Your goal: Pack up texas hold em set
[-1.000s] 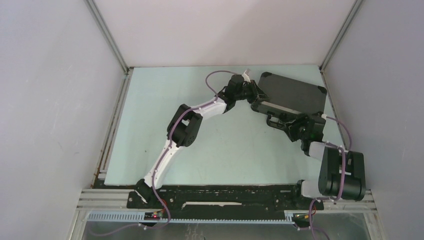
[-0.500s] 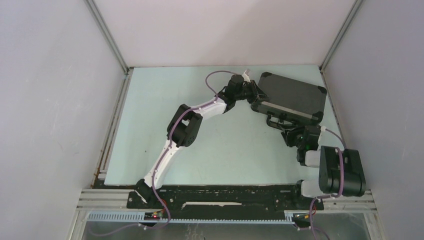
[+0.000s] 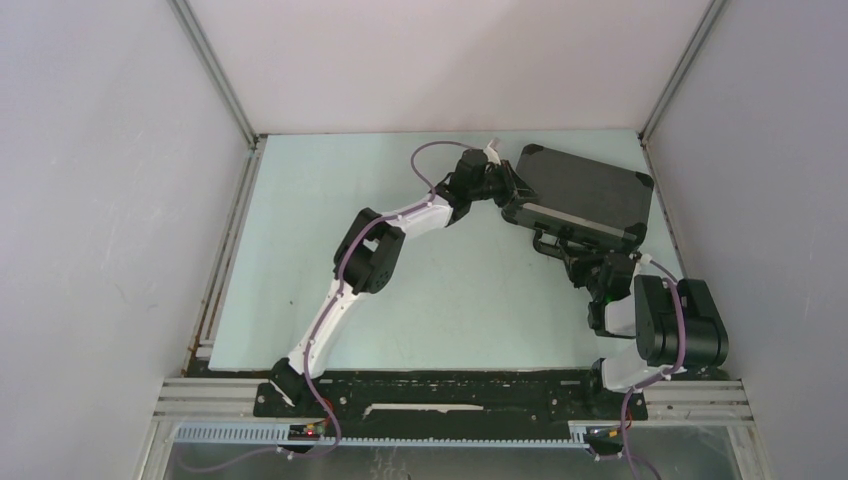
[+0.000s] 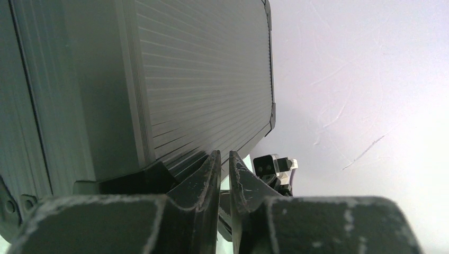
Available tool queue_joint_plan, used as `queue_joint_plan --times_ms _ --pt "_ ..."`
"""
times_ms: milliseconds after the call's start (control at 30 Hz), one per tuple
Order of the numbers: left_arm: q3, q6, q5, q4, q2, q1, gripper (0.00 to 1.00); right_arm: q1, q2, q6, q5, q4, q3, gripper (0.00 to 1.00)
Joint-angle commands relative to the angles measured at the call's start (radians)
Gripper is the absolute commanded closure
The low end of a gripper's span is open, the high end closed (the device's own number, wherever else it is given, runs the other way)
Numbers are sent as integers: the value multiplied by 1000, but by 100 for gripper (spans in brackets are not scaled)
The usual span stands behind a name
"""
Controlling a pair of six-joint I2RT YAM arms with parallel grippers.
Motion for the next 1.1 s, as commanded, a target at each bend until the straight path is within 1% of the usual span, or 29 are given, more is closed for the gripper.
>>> queue_joint_plan --times_ms 0,133,200,267,300,467,667,800,867,967,1067 --pt "-57 57 -54 -96 -32 31 83 3 13 11 36 86 17 79" --pt "-59 60 -52 -102 -33 37 82 2 33 3 22 91 43 80" --pt "-61 60 -48 -105 -34 40 83 2 47 7 25 104 47 84" --pt "-66 62 -47 -106 -37 44 83 0 56 9 20 127 54 97" --pt "-70 64 -49 -107 -40 45 83 -2 54 11 18 136 53 100" --pt "-55 65 -51 -116 -28 40 83 -6 -30 11 30 121 54 100" --pt "-56 68 -55 -124 -28 40 83 -2 -175 31 107 -55 87 100" --pt "-55 65 -55 -123 -28 40 83 4 -210 42 137 -155 137 100" --pt "-56 66 -54 -122 -28 40 83 6 -197 62 138 -142 154 100" --pt "-55 67 -53 -122 -28 40 84 9 -179 98 138 -104 176 97" --pt "-55 69 -53 -122 -29 40 84 26 -184 103 176 -99 199 92"
